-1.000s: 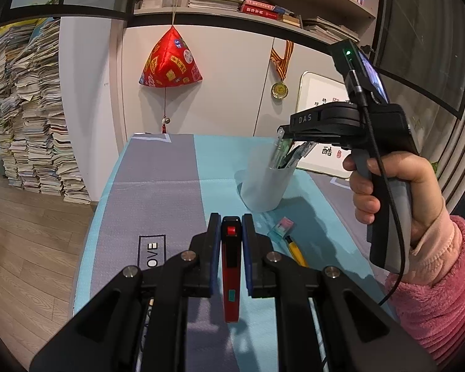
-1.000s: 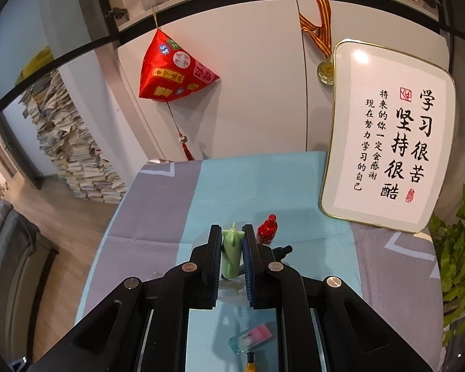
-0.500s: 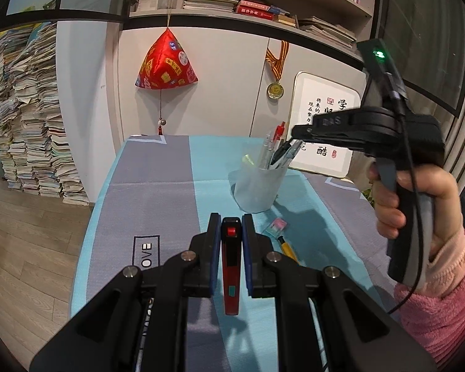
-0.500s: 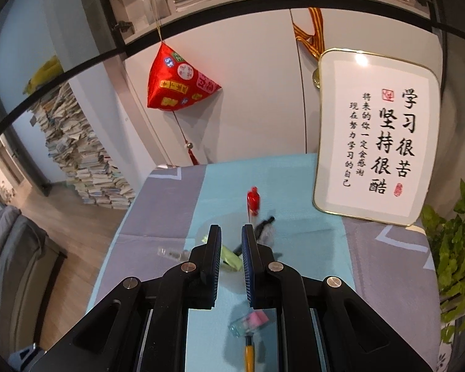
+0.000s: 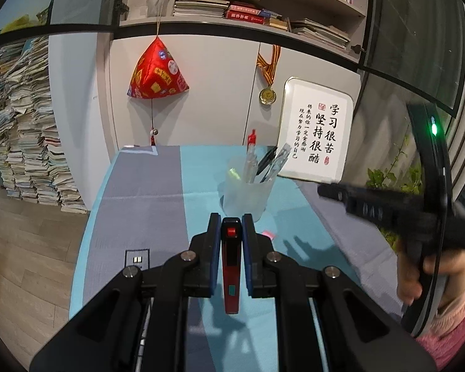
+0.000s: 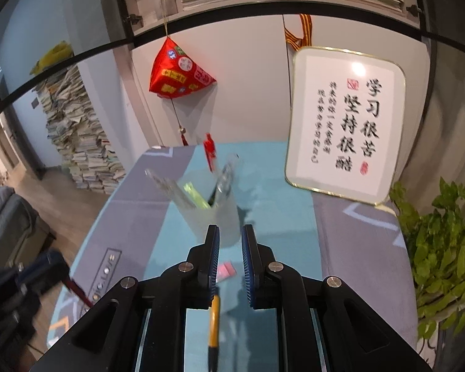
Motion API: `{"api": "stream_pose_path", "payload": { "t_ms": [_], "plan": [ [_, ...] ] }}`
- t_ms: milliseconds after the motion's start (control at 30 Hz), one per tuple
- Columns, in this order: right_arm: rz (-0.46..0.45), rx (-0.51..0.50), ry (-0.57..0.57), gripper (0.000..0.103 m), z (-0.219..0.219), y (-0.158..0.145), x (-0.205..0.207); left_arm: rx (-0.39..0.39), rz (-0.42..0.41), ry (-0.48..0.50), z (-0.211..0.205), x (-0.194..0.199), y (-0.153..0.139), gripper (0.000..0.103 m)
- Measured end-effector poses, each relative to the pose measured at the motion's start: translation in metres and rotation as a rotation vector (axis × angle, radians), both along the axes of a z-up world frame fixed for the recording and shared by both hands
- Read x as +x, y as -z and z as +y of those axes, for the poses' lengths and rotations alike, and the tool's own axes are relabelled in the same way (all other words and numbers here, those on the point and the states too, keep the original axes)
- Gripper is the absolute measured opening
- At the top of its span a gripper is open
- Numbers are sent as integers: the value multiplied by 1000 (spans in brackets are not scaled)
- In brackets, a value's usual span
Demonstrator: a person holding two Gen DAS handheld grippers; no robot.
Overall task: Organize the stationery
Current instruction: 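Carry the red marker over the cup with the left gripper while the right lowers toward the yellow pen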
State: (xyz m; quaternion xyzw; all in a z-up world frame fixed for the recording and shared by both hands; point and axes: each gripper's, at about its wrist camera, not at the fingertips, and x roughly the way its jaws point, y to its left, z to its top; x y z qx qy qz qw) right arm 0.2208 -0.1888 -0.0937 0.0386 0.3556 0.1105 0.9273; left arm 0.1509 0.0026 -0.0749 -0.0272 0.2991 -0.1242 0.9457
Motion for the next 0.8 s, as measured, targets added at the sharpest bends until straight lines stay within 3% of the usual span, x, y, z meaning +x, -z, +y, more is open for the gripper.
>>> {"api": "stream_pose_path", "payload": {
  "t_ms": [467,800],
  "plan": [
    [70,60,41,14,-38,34,-17,-35,-99,32,-28,23,-48,12],
    [105,73,70,14,-57,51,-19,-15,-170,9,-53,75,-72,12]
  ]
}}
